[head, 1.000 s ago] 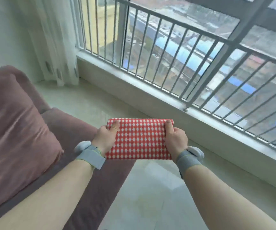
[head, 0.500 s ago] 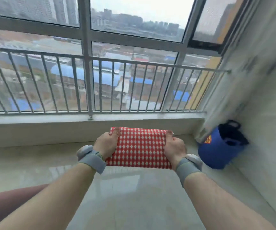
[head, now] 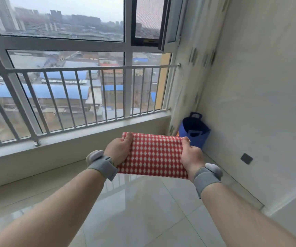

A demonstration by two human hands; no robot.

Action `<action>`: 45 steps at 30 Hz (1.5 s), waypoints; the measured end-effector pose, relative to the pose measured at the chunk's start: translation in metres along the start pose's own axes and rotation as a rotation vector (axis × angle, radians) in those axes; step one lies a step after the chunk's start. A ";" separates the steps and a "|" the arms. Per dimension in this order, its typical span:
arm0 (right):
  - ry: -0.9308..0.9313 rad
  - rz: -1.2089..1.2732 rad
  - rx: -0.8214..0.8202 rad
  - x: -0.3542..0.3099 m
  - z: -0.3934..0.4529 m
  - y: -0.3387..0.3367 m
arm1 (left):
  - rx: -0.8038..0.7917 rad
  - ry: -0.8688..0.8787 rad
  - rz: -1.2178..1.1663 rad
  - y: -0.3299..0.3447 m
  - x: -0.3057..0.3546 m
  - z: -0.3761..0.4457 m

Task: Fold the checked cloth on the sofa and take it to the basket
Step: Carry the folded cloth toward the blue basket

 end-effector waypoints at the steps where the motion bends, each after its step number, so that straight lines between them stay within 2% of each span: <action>1: 0.007 0.005 0.010 0.002 0.006 -0.007 | -0.008 0.001 0.004 0.006 0.006 0.007; 10: 0.089 0.076 0.079 0.008 0.083 -0.043 | -0.125 0.049 -0.014 0.046 0.047 0.120; 21: 0.186 0.115 0.276 -0.010 0.188 -0.086 | -0.324 0.092 -0.006 0.078 0.108 0.275; 31: 0.212 0.155 0.283 0.015 0.263 -0.135 | -0.370 0.104 0.013 0.139 0.157 0.349; 38: 0.210 0.179 0.285 0.051 0.354 -0.208 | -0.344 0.069 0.017 0.216 0.211 0.420; 45: 0.204 0.171 0.218 0.080 0.446 -0.276 | -0.304 -0.003 -0.006 0.280 0.262 0.477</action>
Point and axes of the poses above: each hand's wrist, its own z-axis towards the middle knuckle, its own y-axis out of the palm, x = y × z, the point moved 8 cm from there along z, towards the middle knuckle, and after that the axes turned 14 degrees about -x, right-handed, at the moved point
